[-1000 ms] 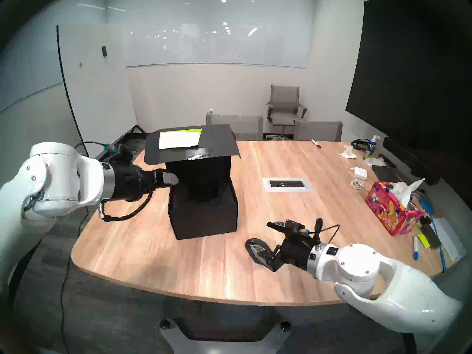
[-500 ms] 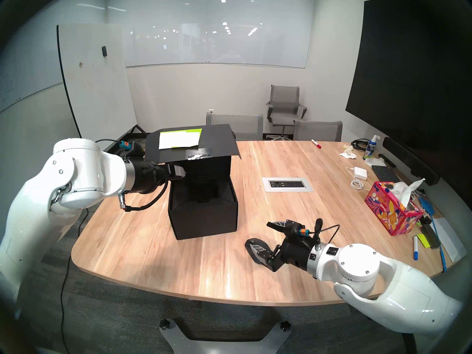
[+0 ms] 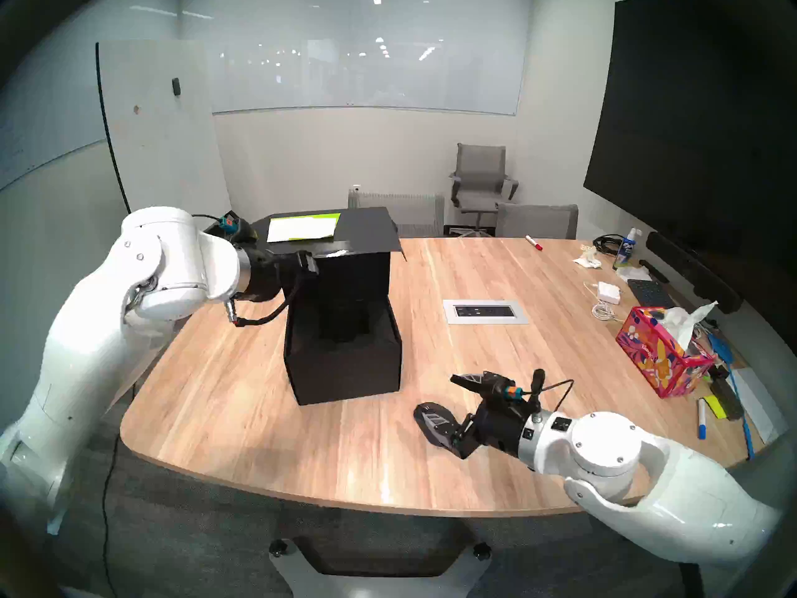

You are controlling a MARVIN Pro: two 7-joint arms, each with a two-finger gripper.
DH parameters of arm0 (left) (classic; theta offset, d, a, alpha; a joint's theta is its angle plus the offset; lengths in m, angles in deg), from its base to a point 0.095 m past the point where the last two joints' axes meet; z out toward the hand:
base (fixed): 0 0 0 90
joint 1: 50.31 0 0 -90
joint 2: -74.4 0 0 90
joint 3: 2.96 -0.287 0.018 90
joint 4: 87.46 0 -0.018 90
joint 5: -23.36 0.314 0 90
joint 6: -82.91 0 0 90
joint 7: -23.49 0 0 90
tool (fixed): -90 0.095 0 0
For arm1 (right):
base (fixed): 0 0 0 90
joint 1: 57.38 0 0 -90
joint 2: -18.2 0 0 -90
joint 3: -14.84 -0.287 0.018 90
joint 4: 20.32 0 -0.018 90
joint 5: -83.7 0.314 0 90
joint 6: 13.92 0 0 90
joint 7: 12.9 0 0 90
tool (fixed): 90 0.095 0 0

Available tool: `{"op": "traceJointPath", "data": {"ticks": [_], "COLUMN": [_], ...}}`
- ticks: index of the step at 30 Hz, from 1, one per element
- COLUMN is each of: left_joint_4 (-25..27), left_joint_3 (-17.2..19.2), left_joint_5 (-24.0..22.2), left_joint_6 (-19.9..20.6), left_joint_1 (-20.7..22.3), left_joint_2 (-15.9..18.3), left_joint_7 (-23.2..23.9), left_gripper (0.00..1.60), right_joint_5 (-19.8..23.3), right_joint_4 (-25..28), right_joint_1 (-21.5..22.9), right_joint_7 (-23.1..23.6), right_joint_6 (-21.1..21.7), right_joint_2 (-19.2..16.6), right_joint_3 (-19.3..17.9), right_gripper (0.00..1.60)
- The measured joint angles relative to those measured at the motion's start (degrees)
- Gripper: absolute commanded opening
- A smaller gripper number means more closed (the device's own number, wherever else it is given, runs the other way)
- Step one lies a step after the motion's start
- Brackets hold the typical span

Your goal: Open the box and place the mouse inside

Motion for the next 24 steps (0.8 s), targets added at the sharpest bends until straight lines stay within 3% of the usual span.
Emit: {"op": "traceJointPath", "data": {"ticks": [6,24], "left_joint_4": [-3.9,-14.4], "left_joint_3": [0.0,-0.4], "left_joint_5": [0.8,1.7], "left_joint_6": [1.5,3.9], "left_joint_1": [3.3,11.8], "left_joint_2": [-4.1,-11.1], "left_joint_7": [-2.3,0.2], "left_gripper": [1.6,1.6], "right_joint_5": [0.0,0.0], "right_joint_4": [0.0,0.0], "right_joint_1": [0.0,0.0], "right_joint_7": [0.0,0.0], "right_joint_6": [0.0,0.0], "right_joint_2": [0.0,0.0], "right_joint_3": [0.0,0.0], "right_gripper": [1.6,1.6]}}
